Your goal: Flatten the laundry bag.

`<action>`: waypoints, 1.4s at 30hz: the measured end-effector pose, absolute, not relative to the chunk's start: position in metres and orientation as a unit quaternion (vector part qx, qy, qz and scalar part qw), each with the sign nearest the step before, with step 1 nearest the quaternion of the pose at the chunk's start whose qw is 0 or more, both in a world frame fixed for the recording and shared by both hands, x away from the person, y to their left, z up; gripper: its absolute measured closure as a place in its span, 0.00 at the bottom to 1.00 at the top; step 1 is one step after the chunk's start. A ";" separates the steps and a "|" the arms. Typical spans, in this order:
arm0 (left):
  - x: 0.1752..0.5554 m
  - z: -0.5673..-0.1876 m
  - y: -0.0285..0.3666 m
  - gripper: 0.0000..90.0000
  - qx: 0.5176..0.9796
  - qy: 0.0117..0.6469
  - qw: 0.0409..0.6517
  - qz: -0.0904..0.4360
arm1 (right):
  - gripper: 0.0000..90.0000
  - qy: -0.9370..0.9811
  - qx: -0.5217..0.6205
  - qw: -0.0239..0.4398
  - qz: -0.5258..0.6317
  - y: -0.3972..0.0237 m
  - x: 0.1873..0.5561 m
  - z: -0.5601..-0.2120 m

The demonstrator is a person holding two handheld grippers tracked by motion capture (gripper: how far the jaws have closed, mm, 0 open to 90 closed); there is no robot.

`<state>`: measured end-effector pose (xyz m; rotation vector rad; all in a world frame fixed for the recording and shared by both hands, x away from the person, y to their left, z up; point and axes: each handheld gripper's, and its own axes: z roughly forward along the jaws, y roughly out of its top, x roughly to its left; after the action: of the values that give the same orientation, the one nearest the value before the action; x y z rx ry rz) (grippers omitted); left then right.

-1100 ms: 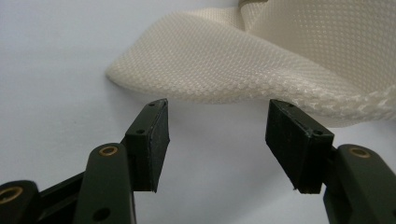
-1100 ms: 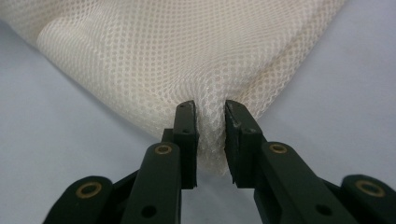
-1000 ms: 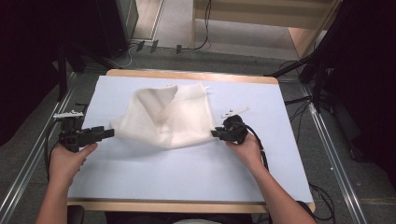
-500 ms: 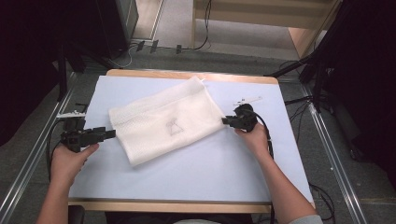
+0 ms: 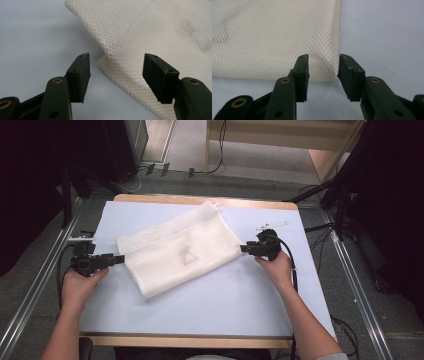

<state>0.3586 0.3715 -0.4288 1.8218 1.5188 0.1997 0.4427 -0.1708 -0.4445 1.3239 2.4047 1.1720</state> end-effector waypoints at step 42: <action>0.372 -0.418 0.213 0.93 0.814 0.398 0.423 0.030 | 0.66 0.806 0.426 0.098 0.399 -0.165 0.394 -0.433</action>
<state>0.3718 0.2127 -0.4178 2.0362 0.9955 0.0760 0.3943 -0.1645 -0.4332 1.2620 2.3852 1.1799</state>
